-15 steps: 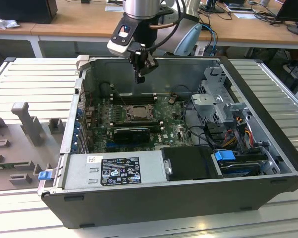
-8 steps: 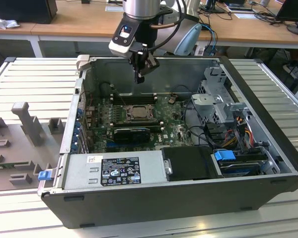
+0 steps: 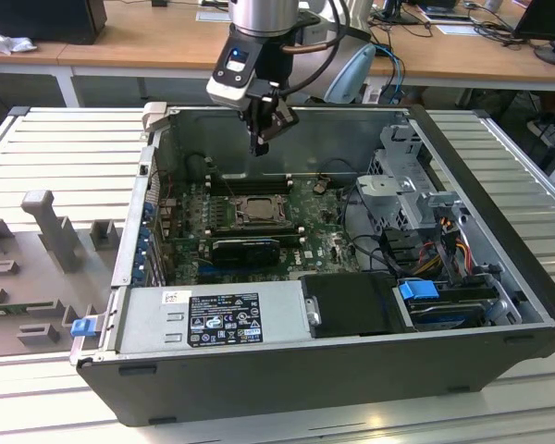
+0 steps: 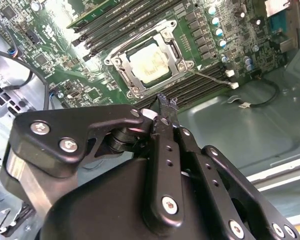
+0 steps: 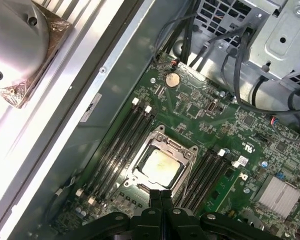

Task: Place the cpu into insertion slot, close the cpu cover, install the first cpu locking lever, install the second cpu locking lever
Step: 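Install the first cpu locking lever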

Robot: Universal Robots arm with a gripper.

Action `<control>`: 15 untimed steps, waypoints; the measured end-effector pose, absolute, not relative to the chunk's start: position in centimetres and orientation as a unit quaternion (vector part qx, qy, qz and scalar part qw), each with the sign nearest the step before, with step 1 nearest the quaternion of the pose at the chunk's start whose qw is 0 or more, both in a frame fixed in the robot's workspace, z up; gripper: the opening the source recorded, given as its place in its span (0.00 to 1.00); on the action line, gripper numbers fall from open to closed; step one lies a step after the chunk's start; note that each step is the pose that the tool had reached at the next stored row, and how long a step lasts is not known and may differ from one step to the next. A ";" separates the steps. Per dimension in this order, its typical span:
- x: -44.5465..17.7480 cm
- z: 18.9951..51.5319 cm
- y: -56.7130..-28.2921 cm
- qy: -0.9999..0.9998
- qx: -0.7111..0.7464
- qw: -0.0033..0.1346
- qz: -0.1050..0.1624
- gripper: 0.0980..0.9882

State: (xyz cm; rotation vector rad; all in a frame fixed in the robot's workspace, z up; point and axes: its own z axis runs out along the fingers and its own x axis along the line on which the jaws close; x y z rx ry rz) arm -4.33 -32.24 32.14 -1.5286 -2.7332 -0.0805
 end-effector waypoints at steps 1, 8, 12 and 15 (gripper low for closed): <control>-4.3 32.1 -32.2 -0.874 -0.486 0.005 -0.026 0.01; -4.3 32.1 -32.2 -0.886 -0.463 0.005 -0.026 0.01; -4.3 32.1 -32.2 -0.891 -0.453 0.005 -0.026 0.01; -4.3 32.1 -32.2 -0.898 -0.438 0.006 -0.025 0.01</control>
